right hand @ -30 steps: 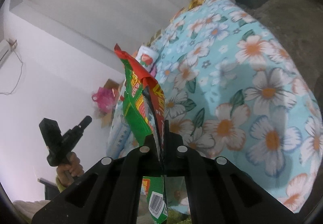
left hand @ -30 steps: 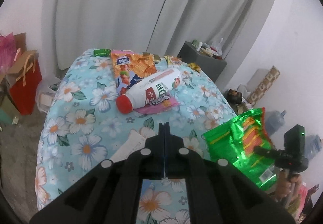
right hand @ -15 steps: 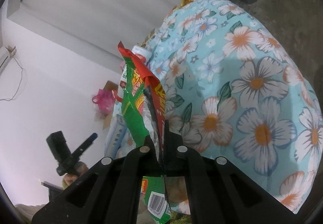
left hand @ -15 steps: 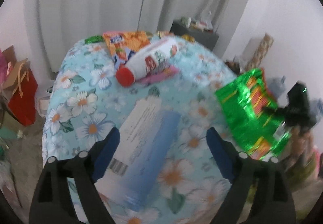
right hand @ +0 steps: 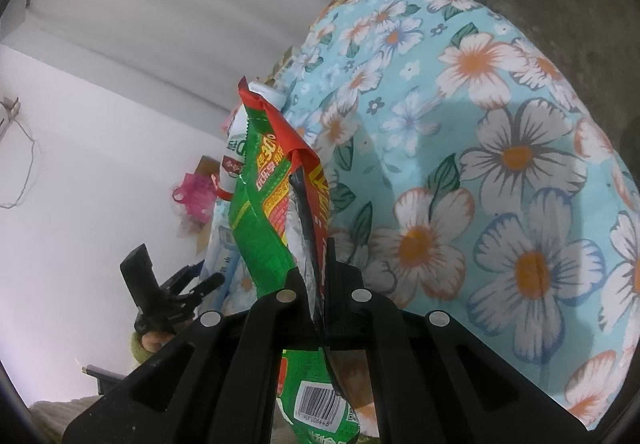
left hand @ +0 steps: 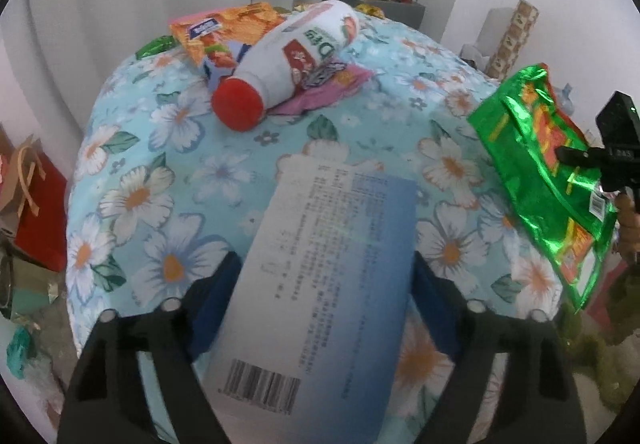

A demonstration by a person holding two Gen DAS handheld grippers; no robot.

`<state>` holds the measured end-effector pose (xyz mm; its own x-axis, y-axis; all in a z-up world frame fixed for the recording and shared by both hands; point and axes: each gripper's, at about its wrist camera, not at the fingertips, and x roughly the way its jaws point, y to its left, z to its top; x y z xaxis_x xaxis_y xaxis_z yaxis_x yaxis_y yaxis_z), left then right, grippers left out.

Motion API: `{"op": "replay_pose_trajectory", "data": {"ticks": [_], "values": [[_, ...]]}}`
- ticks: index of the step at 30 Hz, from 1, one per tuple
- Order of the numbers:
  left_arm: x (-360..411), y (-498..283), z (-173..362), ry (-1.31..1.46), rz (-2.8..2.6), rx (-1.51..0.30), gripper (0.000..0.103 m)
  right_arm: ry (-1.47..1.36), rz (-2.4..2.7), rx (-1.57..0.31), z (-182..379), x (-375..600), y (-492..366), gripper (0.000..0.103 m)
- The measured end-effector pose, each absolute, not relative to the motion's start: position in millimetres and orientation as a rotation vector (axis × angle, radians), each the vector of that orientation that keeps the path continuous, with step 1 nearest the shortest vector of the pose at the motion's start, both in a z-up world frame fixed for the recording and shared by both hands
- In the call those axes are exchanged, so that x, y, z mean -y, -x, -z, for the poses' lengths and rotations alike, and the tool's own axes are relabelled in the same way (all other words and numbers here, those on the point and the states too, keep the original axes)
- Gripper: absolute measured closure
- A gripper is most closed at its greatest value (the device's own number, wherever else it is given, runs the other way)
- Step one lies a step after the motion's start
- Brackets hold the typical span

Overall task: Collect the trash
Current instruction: 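Lift the blue-white box with the left tool while the right tool holds the green bag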

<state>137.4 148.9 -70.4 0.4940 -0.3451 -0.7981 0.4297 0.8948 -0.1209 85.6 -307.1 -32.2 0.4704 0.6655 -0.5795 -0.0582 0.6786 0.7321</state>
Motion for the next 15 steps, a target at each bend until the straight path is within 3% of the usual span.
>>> {"op": "replay_pose_trajectory", "data": {"ticks": [15], "values": [[-107.8, -122.0, 15.7, -0.048, 0.525, -0.827, 0.027, -0.796, -0.473, -0.847, 14.7, 347.5, -55.7, 0.103]]}}
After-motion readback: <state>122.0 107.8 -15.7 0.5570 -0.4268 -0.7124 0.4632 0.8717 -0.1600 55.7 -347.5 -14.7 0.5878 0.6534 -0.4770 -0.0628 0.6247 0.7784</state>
